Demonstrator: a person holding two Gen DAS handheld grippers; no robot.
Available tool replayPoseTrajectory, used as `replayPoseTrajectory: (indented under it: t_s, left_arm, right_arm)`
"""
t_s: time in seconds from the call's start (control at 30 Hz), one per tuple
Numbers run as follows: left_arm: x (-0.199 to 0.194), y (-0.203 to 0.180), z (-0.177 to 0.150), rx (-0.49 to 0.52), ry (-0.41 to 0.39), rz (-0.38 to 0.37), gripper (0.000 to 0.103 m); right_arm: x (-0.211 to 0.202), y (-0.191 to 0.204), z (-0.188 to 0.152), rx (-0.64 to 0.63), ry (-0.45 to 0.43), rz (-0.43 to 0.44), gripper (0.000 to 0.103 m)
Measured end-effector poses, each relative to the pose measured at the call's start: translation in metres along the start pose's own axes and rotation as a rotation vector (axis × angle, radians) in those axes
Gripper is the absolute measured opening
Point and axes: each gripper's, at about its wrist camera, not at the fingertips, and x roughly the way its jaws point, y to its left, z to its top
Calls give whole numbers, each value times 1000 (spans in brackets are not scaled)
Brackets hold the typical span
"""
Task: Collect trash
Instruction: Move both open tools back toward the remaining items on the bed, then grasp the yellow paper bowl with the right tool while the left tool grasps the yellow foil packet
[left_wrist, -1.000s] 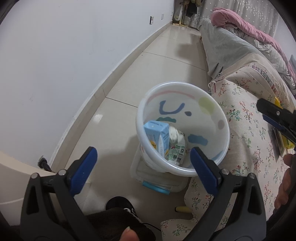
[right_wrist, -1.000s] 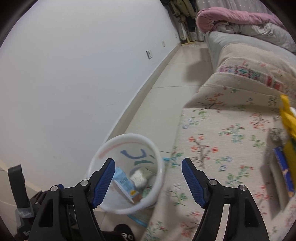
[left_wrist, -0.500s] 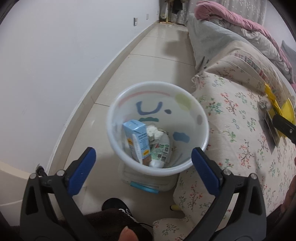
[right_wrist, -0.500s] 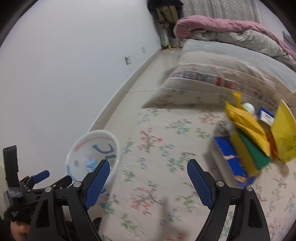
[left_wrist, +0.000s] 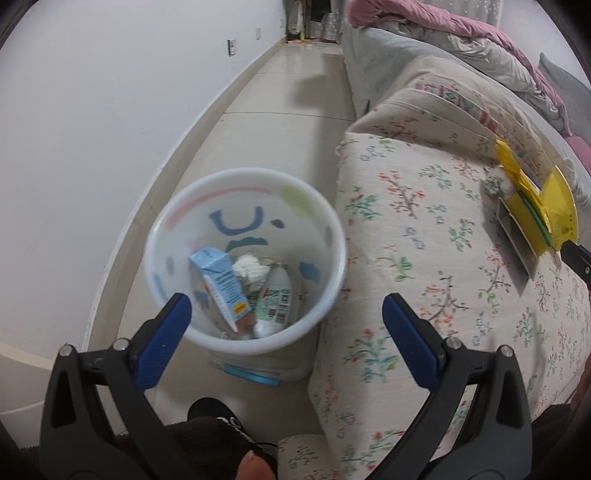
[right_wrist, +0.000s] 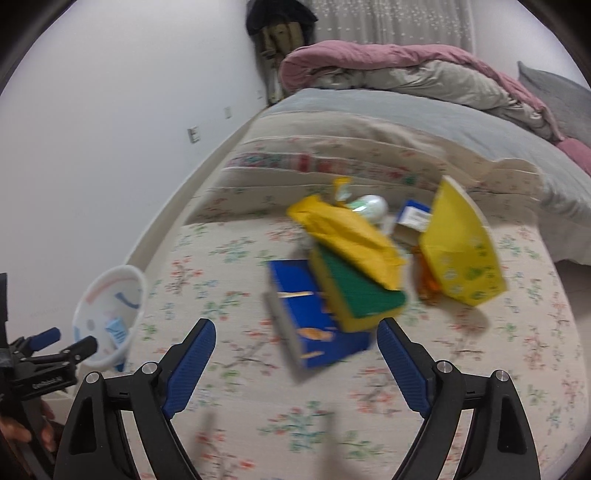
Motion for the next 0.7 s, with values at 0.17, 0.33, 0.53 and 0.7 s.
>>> replayPoseTrajectory:
  t_s: [0.17, 0.33, 0.53, 0.7]
  left_arm:
    - [0, -22, 2, 31, 8, -36, 103]
    - [0, -43, 3, 63, 14, -90, 103]
    - [5, -59, 6, 80, 36, -128, 102]
    - [10, -72, 13, 96, 44, -150, 103]
  right_arm:
    - [-2, -35, -3, 39, -11, -66, 90]
    - [-1, -72, -2, 98, -26, -143, 90]
    - [8, -111, 5, 141, -30, -232, 90]
    - [22, -126, 15, 119, -19, -253, 90]
